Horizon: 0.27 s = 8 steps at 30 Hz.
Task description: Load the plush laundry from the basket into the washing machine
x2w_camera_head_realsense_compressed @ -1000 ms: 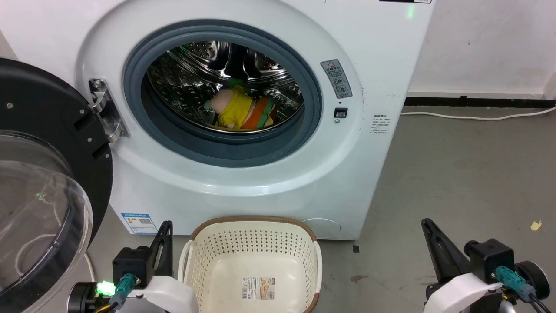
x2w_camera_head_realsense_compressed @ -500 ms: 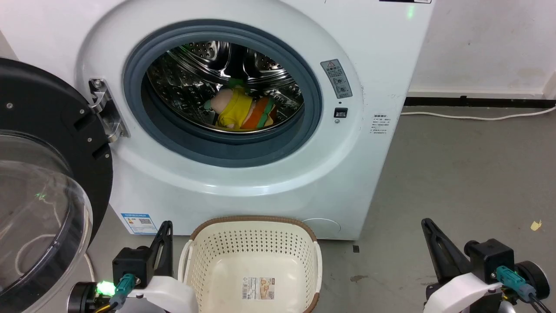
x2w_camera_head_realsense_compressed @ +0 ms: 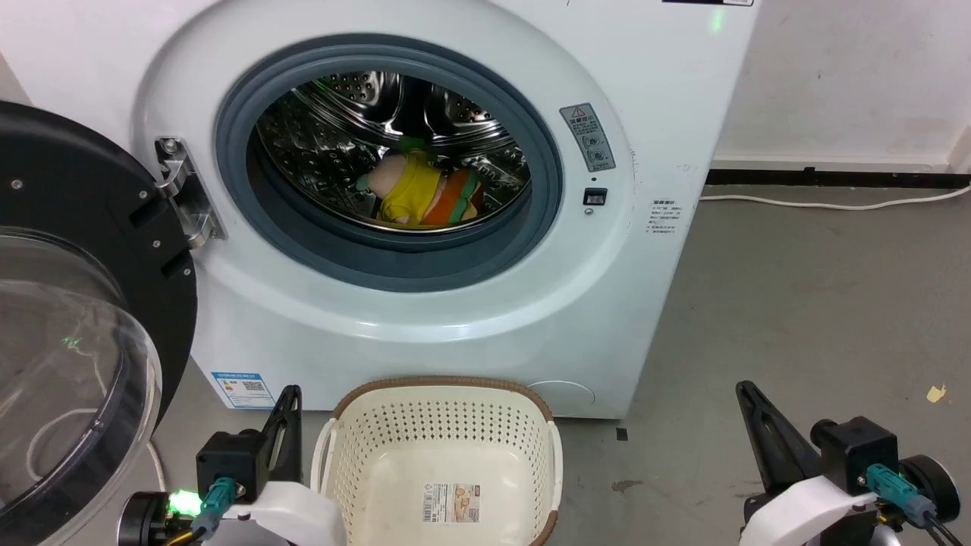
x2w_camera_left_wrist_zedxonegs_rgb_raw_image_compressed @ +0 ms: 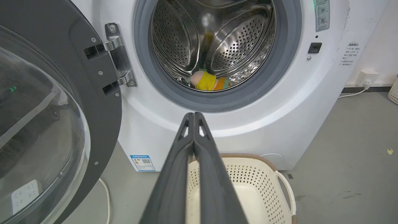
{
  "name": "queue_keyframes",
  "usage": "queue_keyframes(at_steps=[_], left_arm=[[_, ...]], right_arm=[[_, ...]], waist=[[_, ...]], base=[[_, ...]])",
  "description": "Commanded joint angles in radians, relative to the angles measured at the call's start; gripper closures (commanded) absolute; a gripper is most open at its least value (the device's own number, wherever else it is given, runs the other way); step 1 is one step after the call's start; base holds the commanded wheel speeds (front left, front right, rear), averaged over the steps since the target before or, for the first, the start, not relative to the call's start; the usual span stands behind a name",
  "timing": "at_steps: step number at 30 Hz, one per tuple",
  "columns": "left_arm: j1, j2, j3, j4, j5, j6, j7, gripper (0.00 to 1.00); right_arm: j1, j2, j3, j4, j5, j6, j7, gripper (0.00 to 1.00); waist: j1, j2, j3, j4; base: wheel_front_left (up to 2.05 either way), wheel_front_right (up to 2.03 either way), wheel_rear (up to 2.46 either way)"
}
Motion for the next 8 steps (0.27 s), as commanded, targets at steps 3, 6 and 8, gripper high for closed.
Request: queue_keyframes(at_steps=[3,6,8], left_arm=[[-0.015,0.000,0.001,-0.004,0.003,-0.006,0.000,1.00],[-0.015,0.000,0.001,-0.004,0.003,-0.006,0.000,1.00],[-0.015,0.000,0.001,-0.004,0.003,-0.006,0.000,1.00]], right_arm=[[-0.012,-0.001,-0.002,-0.004,-0.008,0.001,0.001,1.00],[-0.012,-0.001,-0.002,-0.004,-0.008,0.001,0.001,1.00],[-0.012,-0.001,-0.002,-0.004,-0.008,0.001,0.001,1.00]], waist=[[0.0000,-0.0001,0.000,0.000],[0.0000,-0.0001,0.000,0.000],[0.0000,-0.0001,0.000,0.000]], base=[[0.00,0.00,0.00],[0.00,0.00,0.00],[0.00,0.00,0.00]])
